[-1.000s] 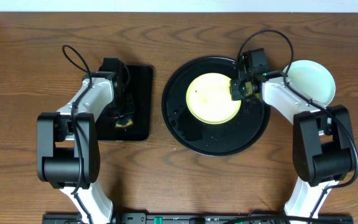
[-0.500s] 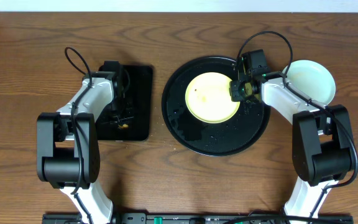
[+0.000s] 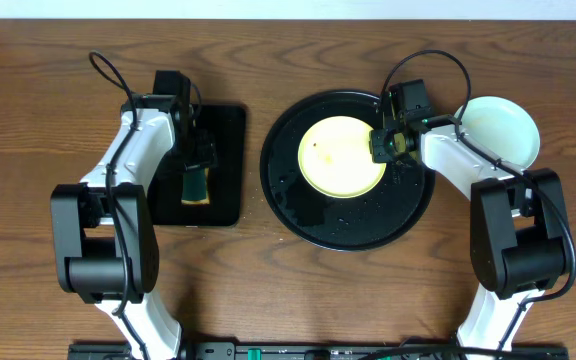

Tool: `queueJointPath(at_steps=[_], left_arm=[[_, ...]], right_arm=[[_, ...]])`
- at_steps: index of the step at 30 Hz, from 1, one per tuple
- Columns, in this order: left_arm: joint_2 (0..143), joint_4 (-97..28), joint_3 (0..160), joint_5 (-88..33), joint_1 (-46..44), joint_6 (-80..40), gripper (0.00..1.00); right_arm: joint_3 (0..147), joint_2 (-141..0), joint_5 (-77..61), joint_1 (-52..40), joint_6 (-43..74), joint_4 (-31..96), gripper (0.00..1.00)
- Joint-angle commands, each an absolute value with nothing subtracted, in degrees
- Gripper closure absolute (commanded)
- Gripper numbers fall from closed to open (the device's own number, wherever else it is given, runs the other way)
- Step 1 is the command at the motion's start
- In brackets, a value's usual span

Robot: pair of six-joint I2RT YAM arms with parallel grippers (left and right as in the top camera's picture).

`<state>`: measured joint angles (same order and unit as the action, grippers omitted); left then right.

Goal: Clean dirty plates on tray and stack at the side

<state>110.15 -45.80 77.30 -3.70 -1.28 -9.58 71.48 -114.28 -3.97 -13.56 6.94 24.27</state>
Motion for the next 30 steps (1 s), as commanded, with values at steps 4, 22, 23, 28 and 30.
queueJointPath(at_steps=[4,22,23,28,30], left_arm=[[111.6,-42.6,73.6,-3.4,-1.0,-8.8,0.27],[105.1,-42.2,74.0,-5.8,-0.8,-7.4,0.87],[103.7,-42.5,74.0,-6.7,-0.8,-7.5,0.88],[94.7,-44.3,74.0,-7.6,-0.8,-7.3,0.89],[91.0,-44.2,74.0,-7.2,-0.8,-7.2,0.9]], right_arm=[[70.8,-115.4,-3.3,-14.3,6.8,23.7,0.74],[70.5,-115.4,-3.3,-14.3,6.8,23.6,0.92],[70.5,-115.4,-3.3,-14.3,6.8,23.6,0.89],[70.5,-115.4,-3.3,-14.3,6.8,23.6,0.55],[70.5,-115.4,-3.4,-14.3,6.8,23.6,0.44]])
